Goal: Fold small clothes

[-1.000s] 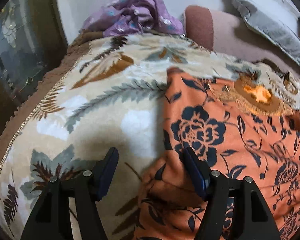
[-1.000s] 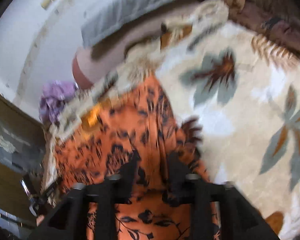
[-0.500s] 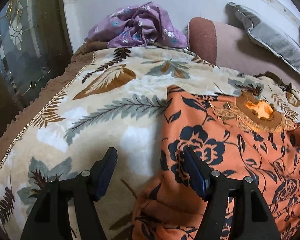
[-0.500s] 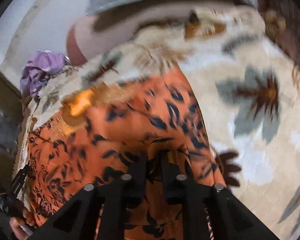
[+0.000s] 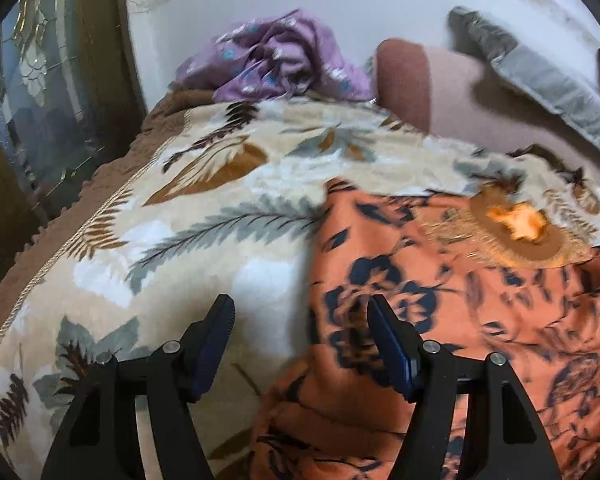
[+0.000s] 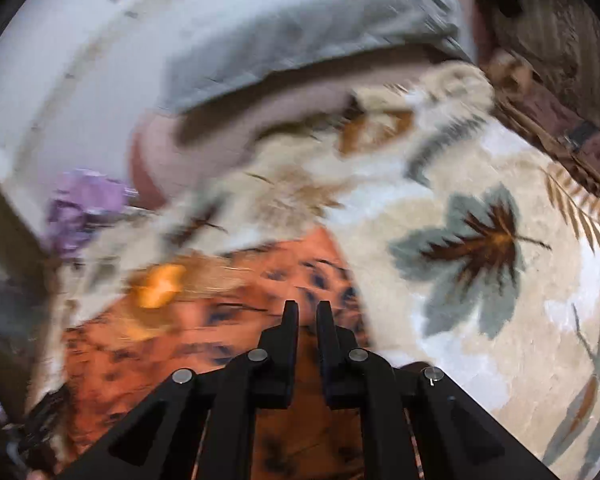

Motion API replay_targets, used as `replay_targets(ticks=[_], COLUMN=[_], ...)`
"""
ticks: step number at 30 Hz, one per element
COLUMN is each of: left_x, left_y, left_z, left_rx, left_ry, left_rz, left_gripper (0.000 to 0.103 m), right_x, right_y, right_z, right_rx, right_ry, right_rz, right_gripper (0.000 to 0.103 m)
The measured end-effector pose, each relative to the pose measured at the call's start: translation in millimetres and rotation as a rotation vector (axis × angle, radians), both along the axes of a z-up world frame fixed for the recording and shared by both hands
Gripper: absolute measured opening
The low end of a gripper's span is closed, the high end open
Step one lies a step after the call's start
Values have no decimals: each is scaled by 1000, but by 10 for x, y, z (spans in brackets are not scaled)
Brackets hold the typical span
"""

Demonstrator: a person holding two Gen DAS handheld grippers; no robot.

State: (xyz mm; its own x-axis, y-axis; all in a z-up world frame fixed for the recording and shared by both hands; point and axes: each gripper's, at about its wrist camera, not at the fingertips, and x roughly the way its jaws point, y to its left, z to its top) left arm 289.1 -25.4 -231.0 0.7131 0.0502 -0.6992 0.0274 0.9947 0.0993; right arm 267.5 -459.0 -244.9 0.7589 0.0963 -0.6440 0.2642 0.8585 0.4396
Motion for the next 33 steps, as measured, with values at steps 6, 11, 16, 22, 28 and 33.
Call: replay_targets(ticks=[6,11,16,22,28,33], left_x=[-20,151,140,-37,-56,-46], left_y=[-103,-46,-54,-127,-80,-78], left_z=[-44,-311,-189,99,152,158], left_rx=[11,11,13,-7,-24,-38], left_ry=[30,170,155,42,25,19], left_rz=[-48,-37,-46,-105,-103,-106], left_gripper=[74,80,81,81,81,81], right_x=[267,636,596,545,790,719], right_y=[827,1009,1082,1558,1904,1809], right_z=[25,-554,-255,31,-459,-297], right_rx=[-81,-126,-146,-96,-77,-79], right_ry=[103,298,277,202,300,277], right_rz=[237,208,210,346,369,354], right_gripper=[10,11,11,12,12,12])
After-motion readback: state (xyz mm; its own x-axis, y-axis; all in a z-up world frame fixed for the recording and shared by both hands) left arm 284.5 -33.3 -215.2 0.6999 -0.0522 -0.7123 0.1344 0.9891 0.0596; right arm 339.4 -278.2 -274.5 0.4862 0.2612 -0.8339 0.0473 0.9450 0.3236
